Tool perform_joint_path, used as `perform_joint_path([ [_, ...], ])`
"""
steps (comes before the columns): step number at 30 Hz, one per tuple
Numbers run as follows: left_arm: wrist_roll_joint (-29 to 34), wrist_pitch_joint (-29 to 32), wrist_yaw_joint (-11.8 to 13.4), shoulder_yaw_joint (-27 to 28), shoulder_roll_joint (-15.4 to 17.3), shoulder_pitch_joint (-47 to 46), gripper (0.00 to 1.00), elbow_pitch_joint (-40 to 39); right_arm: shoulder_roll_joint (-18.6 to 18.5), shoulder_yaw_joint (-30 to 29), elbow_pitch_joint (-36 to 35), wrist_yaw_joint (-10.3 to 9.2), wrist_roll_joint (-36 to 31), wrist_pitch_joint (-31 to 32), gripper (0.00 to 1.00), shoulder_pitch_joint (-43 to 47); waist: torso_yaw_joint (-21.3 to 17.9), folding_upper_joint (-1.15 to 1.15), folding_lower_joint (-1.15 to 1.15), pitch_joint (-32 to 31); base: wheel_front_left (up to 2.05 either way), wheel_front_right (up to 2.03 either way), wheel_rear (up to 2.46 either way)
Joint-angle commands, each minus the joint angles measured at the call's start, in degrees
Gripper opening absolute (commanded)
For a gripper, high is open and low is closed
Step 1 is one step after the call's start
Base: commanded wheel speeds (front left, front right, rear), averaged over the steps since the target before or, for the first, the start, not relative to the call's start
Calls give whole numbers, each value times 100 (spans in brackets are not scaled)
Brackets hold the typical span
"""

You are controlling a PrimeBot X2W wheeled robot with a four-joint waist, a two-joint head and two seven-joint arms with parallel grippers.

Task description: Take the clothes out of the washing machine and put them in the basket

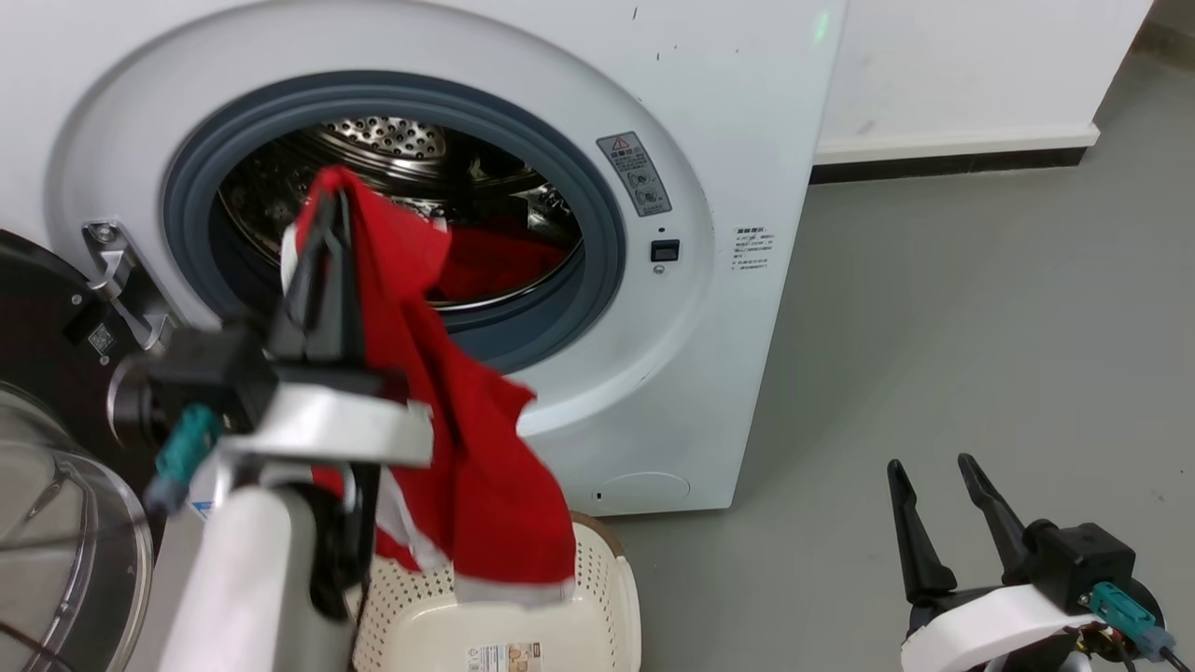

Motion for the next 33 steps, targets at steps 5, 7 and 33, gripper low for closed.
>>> perform_joint_path([
  [5,33,131,244,-167,-166,1089,0,-415,-1,43,-55,-2,20,38,100,-25,42,0,1,184,0,0,0],
  [7,-79,45,291,-263,-284,1486,0,-287,-1,56,-58,-2,31,22,100,-87,57,0,1,290,0,0,0],
  [33,-1416,-607,414,-1095,-600,-974,0,4667,-103,564,3,-2,74,-329,100,-1863,-40,0,1,3766,0,0,0],
])
